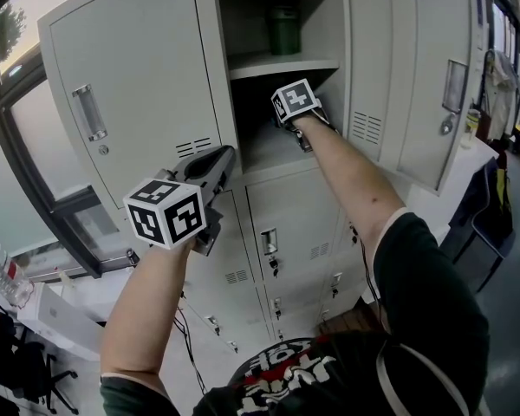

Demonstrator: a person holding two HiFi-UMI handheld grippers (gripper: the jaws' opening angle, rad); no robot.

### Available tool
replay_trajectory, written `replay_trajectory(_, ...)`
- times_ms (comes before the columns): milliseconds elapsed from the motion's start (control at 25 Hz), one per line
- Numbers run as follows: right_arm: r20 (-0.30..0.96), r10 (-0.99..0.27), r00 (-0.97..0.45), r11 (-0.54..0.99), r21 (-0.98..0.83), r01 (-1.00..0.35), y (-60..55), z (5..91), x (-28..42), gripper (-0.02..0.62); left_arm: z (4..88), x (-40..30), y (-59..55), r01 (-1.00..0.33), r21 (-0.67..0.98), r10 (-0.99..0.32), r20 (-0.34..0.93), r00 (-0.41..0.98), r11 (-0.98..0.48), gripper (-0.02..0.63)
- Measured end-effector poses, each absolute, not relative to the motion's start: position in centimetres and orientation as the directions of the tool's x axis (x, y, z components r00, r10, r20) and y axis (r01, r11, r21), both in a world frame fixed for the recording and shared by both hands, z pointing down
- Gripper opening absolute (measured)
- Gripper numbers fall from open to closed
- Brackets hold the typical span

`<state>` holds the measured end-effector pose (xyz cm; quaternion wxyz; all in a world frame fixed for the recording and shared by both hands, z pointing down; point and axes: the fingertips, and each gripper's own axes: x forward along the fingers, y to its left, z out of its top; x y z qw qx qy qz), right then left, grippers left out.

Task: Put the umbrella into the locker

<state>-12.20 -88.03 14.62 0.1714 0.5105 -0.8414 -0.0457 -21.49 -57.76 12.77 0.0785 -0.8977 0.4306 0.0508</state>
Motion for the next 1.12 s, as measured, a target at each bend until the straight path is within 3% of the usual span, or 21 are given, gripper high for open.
replay_trajectory(520, 0.166, -0.873, -0.459, 0.488, 0.257, -0.834, -84.1, 12.6, -12.8, 0.311, 12.6, -22.5, -56.6, -0.791, -0.102, -0.773, -0.17, 0.612, -0.604, 0.009)
replay_trajectory(1120, 0.024, -0.721, -0.693, 0.677, 0.24, -0.696, -68.5, 10.7, -13.5, 0.308, 13.0, -24.3, -54.7, -0.807, -0.093, -0.784, -0.197, 0.589, -0.583, 0.009)
